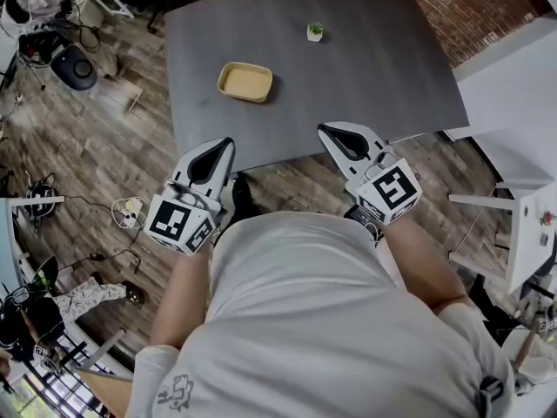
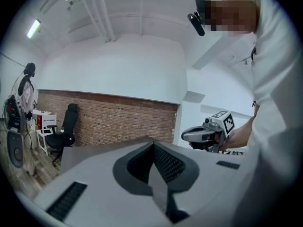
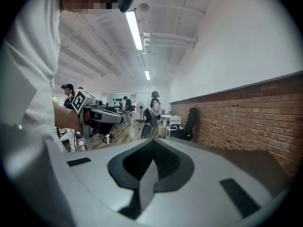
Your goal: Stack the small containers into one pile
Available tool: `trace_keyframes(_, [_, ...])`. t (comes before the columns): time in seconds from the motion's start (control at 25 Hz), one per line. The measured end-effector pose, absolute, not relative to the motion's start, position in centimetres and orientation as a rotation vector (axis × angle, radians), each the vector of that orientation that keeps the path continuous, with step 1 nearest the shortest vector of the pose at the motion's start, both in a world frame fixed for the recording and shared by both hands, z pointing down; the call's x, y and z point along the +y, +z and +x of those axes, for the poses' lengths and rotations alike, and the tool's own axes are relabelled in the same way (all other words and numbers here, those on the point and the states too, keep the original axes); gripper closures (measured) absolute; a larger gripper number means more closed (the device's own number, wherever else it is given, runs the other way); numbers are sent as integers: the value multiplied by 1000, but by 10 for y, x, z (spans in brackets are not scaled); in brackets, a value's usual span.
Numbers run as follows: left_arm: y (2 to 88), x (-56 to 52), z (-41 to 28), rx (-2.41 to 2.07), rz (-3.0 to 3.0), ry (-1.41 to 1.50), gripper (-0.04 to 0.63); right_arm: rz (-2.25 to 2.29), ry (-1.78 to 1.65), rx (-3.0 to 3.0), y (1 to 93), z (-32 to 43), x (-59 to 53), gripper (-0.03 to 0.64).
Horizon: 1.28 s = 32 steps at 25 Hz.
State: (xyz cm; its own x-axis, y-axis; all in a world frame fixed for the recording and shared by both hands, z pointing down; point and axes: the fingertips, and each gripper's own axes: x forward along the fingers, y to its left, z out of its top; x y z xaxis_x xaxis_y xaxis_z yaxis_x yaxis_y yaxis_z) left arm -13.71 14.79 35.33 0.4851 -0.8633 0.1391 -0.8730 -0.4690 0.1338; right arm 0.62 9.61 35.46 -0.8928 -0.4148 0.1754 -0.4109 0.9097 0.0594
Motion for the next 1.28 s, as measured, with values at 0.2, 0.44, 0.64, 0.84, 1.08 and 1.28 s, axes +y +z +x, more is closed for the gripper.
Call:
trace_keyframes(0.2, [350, 166, -105, -1563, 2518, 91, 583, 599, -70, -2914, 349, 38, 115, 612])
trace_keyframes(0.44, [329, 194, -84, -1604, 2526, 111, 583, 578, -90, -2951, 338, 63, 143, 612])
trace_keyframes(0.64, [317, 221, -76, -1605, 2524, 109, 584, 563, -105, -2977, 326, 67, 163, 612])
trace_keyframes(0.84, [316, 244, -75, -1609, 2518, 110, 584, 577, -114, -2973, 324, 77, 180, 612])
trace_keyframes(1.08, [313, 268, -81, -1658, 2489, 87, 583, 593, -102, -2975, 322, 82, 199, 612])
trace_keyframes(1.28, [317, 279, -89, -1690, 2459, 62, 584, 604, -119, -2966, 324, 84, 204, 612])
